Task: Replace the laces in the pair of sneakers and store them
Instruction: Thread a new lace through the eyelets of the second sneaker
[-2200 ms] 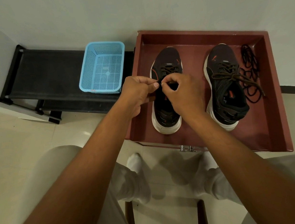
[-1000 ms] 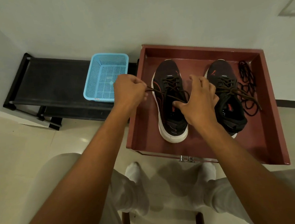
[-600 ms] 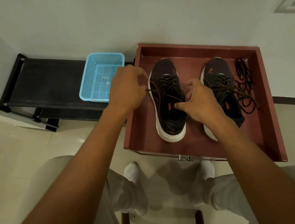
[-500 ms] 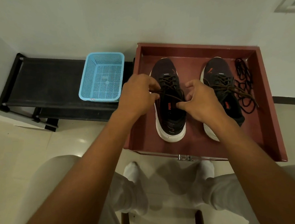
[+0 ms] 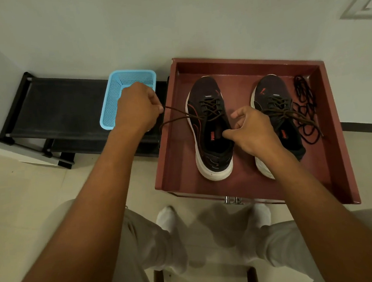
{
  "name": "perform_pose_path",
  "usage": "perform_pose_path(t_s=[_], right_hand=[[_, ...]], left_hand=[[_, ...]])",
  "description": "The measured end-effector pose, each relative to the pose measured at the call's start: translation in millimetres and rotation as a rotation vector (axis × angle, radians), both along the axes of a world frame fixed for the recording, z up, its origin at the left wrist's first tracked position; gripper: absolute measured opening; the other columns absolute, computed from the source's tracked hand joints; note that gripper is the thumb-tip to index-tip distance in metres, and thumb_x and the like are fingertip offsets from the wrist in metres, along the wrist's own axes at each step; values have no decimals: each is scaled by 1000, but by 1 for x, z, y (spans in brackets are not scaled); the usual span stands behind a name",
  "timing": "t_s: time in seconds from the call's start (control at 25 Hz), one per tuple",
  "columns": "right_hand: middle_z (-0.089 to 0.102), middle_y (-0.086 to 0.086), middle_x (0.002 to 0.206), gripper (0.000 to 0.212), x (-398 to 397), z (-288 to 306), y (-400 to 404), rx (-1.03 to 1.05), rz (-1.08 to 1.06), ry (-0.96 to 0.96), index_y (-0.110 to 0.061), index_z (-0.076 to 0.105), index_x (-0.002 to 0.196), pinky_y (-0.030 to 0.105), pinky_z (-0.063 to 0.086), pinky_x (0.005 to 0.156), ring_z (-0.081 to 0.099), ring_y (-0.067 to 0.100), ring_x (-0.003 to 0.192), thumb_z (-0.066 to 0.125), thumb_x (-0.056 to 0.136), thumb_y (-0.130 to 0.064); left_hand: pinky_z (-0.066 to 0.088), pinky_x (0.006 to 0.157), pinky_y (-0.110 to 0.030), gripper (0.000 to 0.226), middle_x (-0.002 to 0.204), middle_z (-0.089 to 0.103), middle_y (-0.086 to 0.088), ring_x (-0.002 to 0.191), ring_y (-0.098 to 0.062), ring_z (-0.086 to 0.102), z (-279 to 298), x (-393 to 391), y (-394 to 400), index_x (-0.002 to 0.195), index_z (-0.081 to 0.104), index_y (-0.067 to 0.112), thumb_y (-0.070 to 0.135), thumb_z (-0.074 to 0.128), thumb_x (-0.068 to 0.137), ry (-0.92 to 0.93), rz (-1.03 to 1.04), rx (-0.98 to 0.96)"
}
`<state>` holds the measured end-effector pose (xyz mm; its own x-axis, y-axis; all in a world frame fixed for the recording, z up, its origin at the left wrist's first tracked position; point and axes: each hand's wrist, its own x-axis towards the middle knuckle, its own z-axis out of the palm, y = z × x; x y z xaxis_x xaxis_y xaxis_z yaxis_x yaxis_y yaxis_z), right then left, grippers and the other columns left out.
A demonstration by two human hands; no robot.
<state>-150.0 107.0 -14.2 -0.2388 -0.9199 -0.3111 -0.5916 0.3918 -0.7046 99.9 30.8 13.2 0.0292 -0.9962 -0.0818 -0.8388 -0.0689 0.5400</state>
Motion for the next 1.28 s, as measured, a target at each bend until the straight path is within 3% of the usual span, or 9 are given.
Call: perform_pose_path(t_s=[0.12, 0.24, 0.32, 0.56, 0.68, 0.8, 0.92, 1.04, 1.28], right_hand=[[58, -9, 85, 36, 2, 0, -2, -9, 27, 3, -20, 60, 111, 6, 37, 53, 55, 0, 72, 84, 83, -20], [61, -7, 81, 26, 5, -2, -5, -49, 8, 19, -17, 66, 106, 11, 39, 57, 58, 2, 70, 82, 85, -20], [62, -7, 80, 22, 6, -3, -5, -56, 1, 39, -17, 69, 104, 13, 41, 58, 59, 3, 69, 81, 85, -19], [65, -4, 80, 16, 2, -7, -5, -61, -37, 33, -16, 71, 98, 13, 41, 58, 63, 7, 72, 79, 84, -17], [64, -5, 82, 18, 1, -3, -5, -49, -7, 23, -19, 70, 96, 12, 39, 57, 62, 5, 73, 82, 84, -21], [64, -6, 86, 27, -1, 0, -5, -9, 36, -4, -20, 68, 99, 14, 40, 59, 59, 3, 73, 87, 80, -23], [63, -5, 89, 31, -2, 1, -5, 12, 61, 8, -19, 69, 101, 12, 39, 58, 58, 2, 74, 89, 78, -20], [63, -4, 88, 29, -1, 1, -5, 11, 68, 10, -20, 68, 99, 11, 38, 57, 57, 3, 73, 88, 79, -18], [63, -4, 84, 24, 0, 0, -5, -2, 66, 15, -20, 67, 97, 11, 39, 56, 58, 5, 71, 85, 81, -16]], left_hand=[[50, 74, -20, 16, 88, 75, 4, 83, -8, 70, 7, -6, 5, 104, 79, 19, 24, 80, 88, 84, -212, 126], [50, 65, -15, 7, 63, 69, 13, 63, 2, 67, -1, -32, 15, 96, 80, 20, 21, 75, 92, 197, -299, 135], [46, 60, -11, 8, 55, 65, 13, 53, 5, 64, -9, -43, 19, 87, 80, 15, 16, 75, 92, 216, -298, 142], [45, 46, -14, 15, 63, 70, -4, 52, -9, 66, -23, -38, 17, 77, 73, 13, 10, 73, 92, 214, -111, 261], [53, 55, -22, 14, 74, 73, -12, 61, -15, 69, -29, -44, 21, 87, 73, 3, 10, 66, 98, 355, -90, 426], [60, 62, -29, 30, 89, 71, -14, 74, -20, 69, -35, -53, 23, 104, 70, -2, 25, 57, 105, 583, 77, 541], [57, 63, -28, 22, 88, 69, -8, 78, -17, 66, -37, -63, 18, 95, 70, 6, 25, 62, 103, 759, 264, 436], [55, 62, -22, 14, 83, 65, -6, 71, -13, 60, -31, -66, 10, 93, 73, 8, 16, 65, 100, 951, 369, 372], [52, 76, -27, 12, 90, 72, -3, 83, -13, 64, -14, -74, 5, 93, 71, 13, 13, 62, 101, 1074, 254, 339]])
